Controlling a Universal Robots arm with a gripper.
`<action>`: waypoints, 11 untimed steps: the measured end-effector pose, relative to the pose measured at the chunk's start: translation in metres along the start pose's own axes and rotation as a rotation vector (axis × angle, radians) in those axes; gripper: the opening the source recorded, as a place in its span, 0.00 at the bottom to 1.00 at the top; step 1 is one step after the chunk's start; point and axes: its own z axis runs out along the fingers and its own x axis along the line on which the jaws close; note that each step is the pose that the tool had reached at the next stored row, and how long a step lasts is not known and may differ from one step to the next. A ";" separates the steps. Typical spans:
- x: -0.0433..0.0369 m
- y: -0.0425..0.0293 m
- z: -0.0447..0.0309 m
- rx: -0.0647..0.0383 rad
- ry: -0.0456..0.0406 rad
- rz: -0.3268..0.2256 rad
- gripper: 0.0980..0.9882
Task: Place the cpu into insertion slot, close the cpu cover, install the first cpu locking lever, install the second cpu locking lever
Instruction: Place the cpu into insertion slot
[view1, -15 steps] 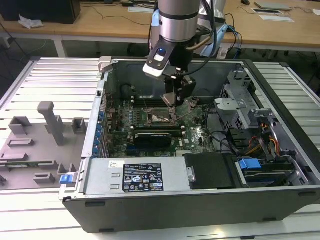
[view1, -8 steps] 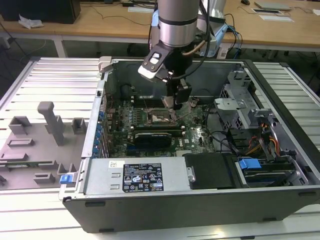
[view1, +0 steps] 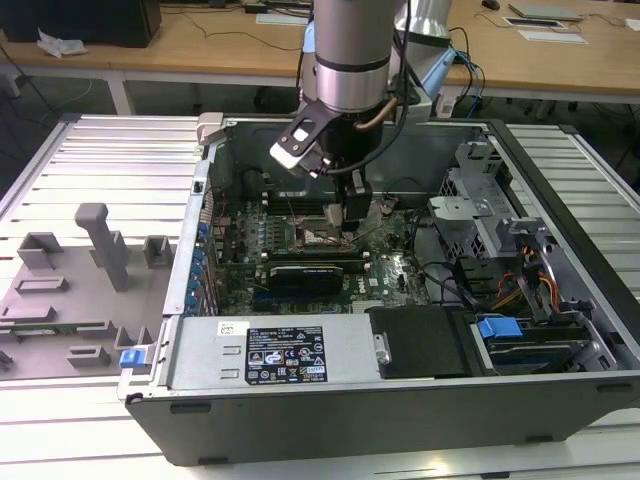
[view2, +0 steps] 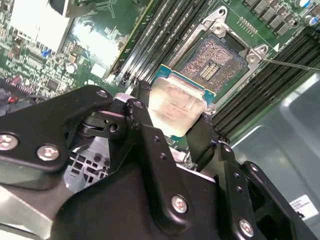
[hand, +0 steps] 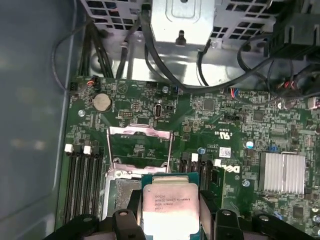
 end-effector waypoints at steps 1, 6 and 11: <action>0.0009 0.0000 0.0017 0.000 -0.0004 0.003 0.50; 0.0089 -0.0007 0.0093 0.000 -0.0010 0.008 0.50; 0.0122 -0.0033 0.0138 0.000 -0.0044 0.025 0.50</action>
